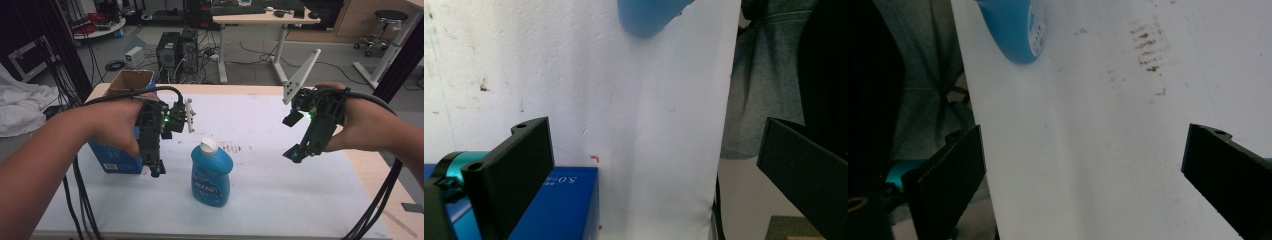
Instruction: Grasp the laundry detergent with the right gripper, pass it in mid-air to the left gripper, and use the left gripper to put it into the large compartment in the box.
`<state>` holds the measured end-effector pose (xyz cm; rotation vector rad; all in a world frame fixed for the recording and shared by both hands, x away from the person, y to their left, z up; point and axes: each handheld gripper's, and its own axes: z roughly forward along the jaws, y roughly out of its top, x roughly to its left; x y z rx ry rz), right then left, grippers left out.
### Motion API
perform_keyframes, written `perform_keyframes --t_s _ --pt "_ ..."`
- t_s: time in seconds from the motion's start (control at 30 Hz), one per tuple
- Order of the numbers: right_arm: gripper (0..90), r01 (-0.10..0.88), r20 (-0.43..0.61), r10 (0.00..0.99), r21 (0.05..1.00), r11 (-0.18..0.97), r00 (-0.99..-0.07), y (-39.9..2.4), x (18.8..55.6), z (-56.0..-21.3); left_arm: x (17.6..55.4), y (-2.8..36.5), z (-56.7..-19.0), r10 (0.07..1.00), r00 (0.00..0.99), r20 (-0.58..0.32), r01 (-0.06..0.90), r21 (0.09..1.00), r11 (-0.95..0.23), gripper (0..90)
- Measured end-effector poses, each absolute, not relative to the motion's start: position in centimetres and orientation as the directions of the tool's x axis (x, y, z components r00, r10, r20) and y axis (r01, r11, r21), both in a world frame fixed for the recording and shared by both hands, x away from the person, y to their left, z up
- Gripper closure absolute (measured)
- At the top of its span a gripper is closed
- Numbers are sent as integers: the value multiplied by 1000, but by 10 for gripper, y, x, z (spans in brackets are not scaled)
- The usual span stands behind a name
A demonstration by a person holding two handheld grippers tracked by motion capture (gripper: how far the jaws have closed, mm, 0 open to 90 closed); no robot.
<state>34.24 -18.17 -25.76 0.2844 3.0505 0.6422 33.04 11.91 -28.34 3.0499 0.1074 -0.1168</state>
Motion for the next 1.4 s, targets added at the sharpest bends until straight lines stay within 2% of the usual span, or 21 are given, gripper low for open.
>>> perform_keyframes --t_s 0.3,0.77,1.07,1.4 --pt "30 173 72 158 497 851 -985 -174 324 -275 330 119 -283 60 995 -77 67 87 -994 17" --pt "30 248 151 197 647 721 -969 -160 317 -308 328 123 -283 62 996 -69 68 92 -993 17" --pt "30 267 183 194 695 668 -964 -137 314 -334 324 127 -286 65 995 -73 72 98 -993 17" --pt "30 261 170 204 751 607 -964 -111 308 -349 323 128 -288 65 995 -71 72 93 -993 17"
